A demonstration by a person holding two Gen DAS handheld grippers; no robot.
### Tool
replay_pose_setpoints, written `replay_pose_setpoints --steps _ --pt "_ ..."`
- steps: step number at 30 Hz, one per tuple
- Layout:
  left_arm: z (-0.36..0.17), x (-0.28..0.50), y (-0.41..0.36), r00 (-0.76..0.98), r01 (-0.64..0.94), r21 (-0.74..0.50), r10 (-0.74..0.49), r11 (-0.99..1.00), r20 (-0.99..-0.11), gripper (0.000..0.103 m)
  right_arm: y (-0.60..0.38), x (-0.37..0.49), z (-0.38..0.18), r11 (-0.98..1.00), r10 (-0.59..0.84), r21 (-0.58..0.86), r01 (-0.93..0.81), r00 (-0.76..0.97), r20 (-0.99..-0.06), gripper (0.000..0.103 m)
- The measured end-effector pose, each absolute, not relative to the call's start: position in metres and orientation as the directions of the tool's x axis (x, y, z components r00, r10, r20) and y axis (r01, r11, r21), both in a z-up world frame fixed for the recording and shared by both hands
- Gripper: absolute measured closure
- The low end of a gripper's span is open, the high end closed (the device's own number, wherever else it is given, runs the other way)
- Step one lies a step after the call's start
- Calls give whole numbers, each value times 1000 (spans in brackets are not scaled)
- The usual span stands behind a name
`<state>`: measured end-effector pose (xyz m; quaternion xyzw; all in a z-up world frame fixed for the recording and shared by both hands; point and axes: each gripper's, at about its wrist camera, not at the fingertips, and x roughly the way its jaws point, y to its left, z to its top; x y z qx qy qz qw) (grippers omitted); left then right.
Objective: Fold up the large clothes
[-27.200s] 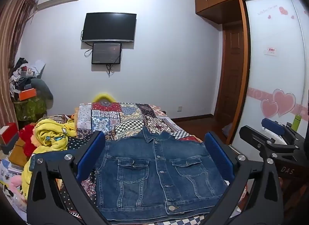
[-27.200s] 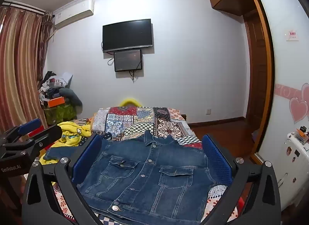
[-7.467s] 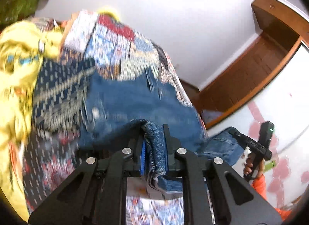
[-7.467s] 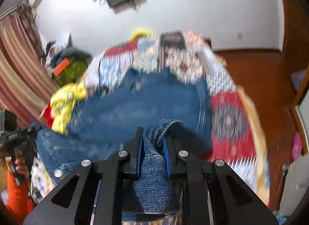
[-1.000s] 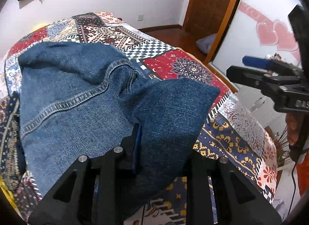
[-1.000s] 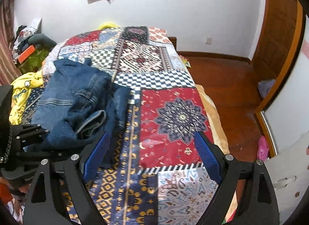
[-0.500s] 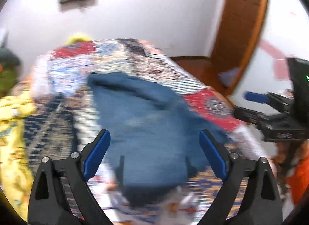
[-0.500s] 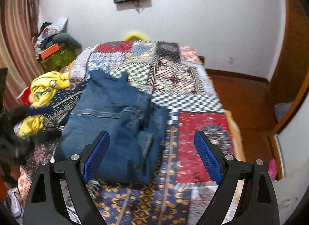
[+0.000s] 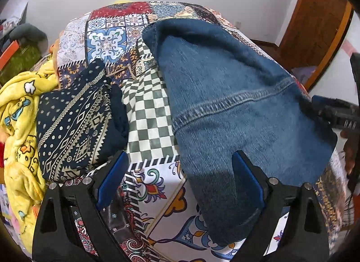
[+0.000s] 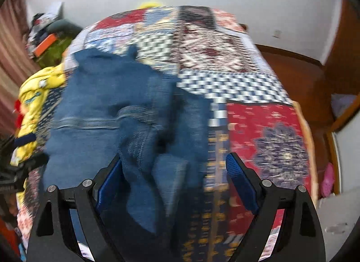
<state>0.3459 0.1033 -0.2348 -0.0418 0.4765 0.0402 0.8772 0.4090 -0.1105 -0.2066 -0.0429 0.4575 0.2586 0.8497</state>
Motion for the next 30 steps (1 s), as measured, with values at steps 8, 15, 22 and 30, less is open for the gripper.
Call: replay_pose_setpoints --steps 8,15,22,30 --pt "-224 329 80 557 -67 48 77 997 -827 9 -139 371 -183 880 390 137 -454 530 -753 17" --pt "-225 312 62 564 -54 146 150 988 -812 8 -131 342 -188 840 415 118 -530 488 -768 16" --pt "-223 291 72 545 -54 78 95 995 -833 6 -158 334 -207 864 378 133 -485 453 -807 16" --pt "-198 291 95 595 -111 63 117 992 -795 6 -162 329 -176 852 409 124 -509 497 -766 16"
